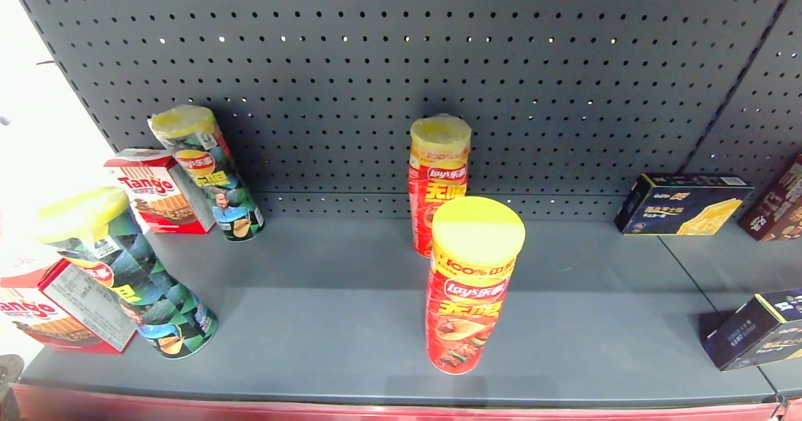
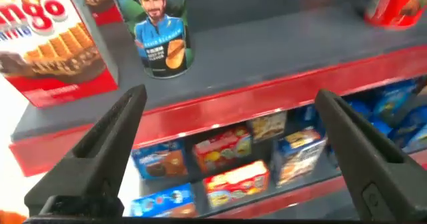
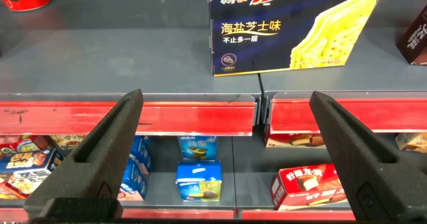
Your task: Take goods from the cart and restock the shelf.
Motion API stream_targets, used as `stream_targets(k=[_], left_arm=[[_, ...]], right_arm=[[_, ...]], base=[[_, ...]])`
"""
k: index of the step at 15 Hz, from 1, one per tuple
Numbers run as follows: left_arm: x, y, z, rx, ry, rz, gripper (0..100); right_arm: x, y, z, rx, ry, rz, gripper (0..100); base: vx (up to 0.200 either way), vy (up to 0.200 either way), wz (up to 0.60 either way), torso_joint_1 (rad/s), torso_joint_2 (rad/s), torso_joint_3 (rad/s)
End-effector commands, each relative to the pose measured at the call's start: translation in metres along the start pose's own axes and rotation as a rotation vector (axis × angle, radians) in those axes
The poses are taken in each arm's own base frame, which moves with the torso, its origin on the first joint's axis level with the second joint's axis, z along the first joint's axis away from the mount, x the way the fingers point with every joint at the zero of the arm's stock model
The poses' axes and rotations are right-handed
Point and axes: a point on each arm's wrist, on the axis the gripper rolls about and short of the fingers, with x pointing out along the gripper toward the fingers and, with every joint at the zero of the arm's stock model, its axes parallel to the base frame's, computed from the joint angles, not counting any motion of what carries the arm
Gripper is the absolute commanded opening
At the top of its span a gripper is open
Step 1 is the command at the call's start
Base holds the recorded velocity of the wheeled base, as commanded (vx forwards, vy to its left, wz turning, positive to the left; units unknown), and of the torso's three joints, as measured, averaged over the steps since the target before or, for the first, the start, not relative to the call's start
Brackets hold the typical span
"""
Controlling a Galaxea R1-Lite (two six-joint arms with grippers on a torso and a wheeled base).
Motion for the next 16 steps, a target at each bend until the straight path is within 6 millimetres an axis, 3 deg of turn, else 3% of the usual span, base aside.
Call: stream_targets(k=[1,3,6,7,10,16], left_arm=[[0.0000,-0.0005,-0.0001,-0.020,0.000,-0.019,100],[0.0000,-0.0004,0.0001,-0.049,-0.001,-0.015,100],[-0.0013,0.0064,-0.0074,-0.024,0.079,0.306,100],[-0.0018,0.0067,-0.0092,-0.026,0.103,0.330,100],[-0.0006,0.0031,-0.0076,0.032,0.081,0.152,100],[-0.0006,0.0032,-0.0073,0.029,0.077,0.152,100]], right_arm=[[0.0001,0.0000,0.0001,0.000,0.001,0.000,100],[0.0001,0.0000,0.0001,0.000,0.001,0.000,100],[0.0001,0.0000,-0.0004,0.000,0.005,0.002,100],[0.0009,-0.0002,-0.0047,-0.003,0.027,-0.005,100],[0.0012,-0.0002,-0.0063,-0.021,0.034,-0.002,100],[0.0012,-0.0001,-0.0065,-0.028,0.036,0.000,100]], base=[[0.000,0.000,0.00,0.000,0.00,0.000],[0.000,0.000,0.00,0.000,0.00,0.000],[0.000,0.000,0.00,0.000,0.00,0.000],[0.000,0.000,0.00,0.000,0.00,0.000],[0.000,0.000,0.00,0.000,0.00,0.000],[0.000,0.000,0.00,0.000,0.00,0.000]])
